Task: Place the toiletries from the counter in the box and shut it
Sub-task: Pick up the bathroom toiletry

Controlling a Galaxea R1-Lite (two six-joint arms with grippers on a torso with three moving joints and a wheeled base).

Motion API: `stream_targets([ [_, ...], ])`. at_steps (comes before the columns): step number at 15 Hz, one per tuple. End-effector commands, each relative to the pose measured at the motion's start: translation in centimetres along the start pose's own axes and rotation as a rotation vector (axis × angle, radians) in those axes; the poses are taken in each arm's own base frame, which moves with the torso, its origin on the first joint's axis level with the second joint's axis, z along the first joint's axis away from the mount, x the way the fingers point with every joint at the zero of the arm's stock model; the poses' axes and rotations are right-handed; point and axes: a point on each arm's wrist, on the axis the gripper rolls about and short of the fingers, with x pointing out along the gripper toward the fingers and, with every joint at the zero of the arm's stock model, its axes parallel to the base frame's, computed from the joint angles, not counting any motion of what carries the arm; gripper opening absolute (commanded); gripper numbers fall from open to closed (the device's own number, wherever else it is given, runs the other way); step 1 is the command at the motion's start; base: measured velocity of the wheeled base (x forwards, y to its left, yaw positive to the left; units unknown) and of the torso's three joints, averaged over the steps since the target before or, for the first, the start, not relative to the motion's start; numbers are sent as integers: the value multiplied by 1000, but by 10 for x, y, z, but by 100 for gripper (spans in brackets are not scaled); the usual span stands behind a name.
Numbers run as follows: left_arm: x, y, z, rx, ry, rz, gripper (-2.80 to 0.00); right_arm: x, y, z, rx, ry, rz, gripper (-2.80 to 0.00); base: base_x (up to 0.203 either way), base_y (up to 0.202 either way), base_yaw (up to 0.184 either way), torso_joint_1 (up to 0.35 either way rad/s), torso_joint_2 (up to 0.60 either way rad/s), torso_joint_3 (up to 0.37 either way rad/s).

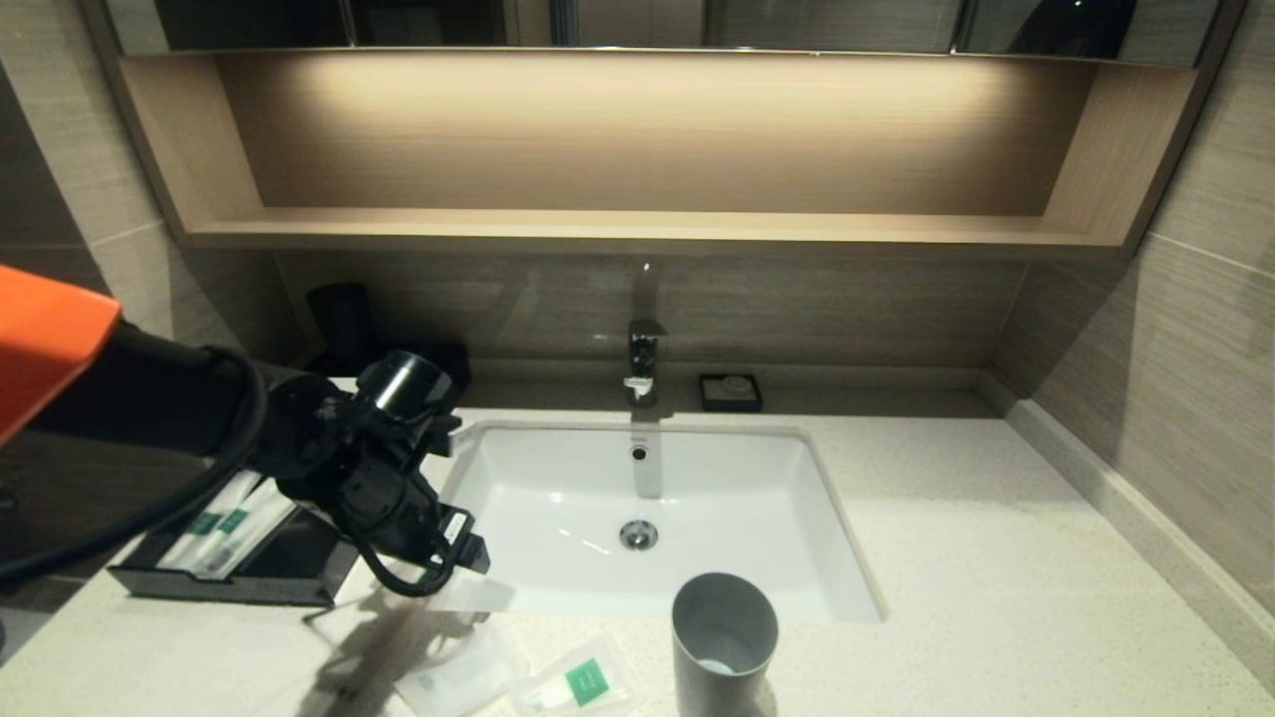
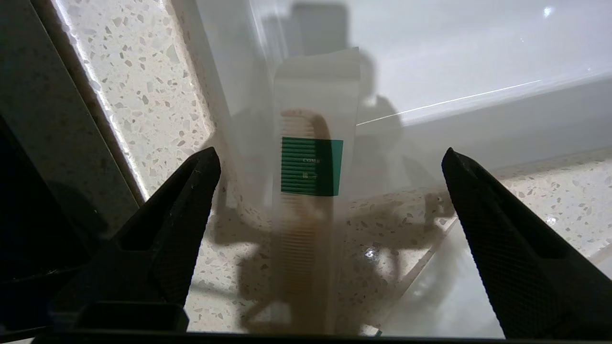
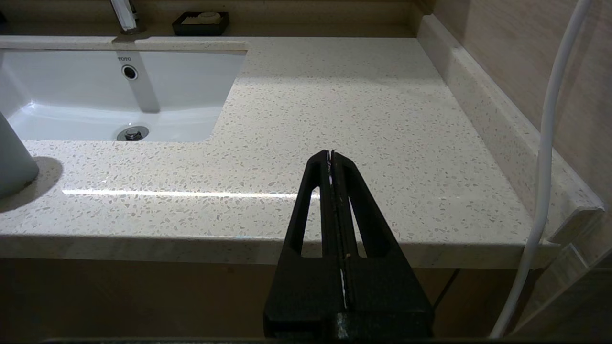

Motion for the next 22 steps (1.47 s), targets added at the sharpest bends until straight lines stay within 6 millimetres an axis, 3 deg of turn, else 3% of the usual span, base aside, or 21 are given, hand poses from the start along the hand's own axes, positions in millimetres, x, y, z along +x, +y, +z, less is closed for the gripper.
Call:
stream_targets([
  [1,7,0,-1,-3,22,1,0,0,0,0,0,1,0,-280,0,0,0,0,0,0],
  [22,22,-7,9,-97,33,-2,0,0,0,0,0,0,0,-280,0,0,0,0,0,0],
])
